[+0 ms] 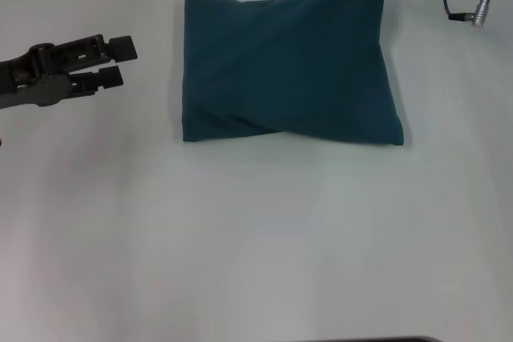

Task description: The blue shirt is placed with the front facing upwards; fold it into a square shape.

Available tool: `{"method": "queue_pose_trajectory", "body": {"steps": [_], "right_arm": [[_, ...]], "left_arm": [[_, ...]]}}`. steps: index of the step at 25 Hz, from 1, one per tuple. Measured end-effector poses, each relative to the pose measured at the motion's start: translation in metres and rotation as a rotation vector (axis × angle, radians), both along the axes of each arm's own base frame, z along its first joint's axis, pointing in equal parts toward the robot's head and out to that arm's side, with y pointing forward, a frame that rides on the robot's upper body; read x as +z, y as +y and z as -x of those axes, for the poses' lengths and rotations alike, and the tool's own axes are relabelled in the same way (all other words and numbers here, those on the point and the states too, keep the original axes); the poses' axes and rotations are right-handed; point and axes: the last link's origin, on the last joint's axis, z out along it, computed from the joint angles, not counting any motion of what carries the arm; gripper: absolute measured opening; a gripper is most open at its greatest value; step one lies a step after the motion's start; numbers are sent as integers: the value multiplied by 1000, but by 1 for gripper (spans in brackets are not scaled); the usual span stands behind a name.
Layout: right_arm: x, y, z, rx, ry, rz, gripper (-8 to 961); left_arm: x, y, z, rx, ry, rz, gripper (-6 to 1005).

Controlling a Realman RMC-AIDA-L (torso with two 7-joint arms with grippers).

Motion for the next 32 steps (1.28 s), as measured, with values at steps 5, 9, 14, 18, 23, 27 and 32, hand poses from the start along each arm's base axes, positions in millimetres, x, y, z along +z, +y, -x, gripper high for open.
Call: {"method": "queue_pose_trajectory", "body": {"steps": [5,9,14,18,23,27,32], "right_arm": [[0,1,1,5,-8,-2,49],[6,4,-1,0,-14,-14,98],[23,10,-6,-10,-38,-36,215],[46,13,-9,-20,-27,-33,327],[79,3,-12,-3,64,7,433],[92,-21,-15,34,181,57,470],[86,-42,-17,29,346,118,466]], "left_arm": [[0,-1,1,5,-1,-2,937],[0,-1,1,4,-1,0,936],[0,-1,1,3,0,1,936],[0,0,0,0,0,1,936],[1,0,-1,-4,-3,1,936],[1,1,-4,-15,-14,1,936],[3,3,-7,-24,-26,-9,936]]}}
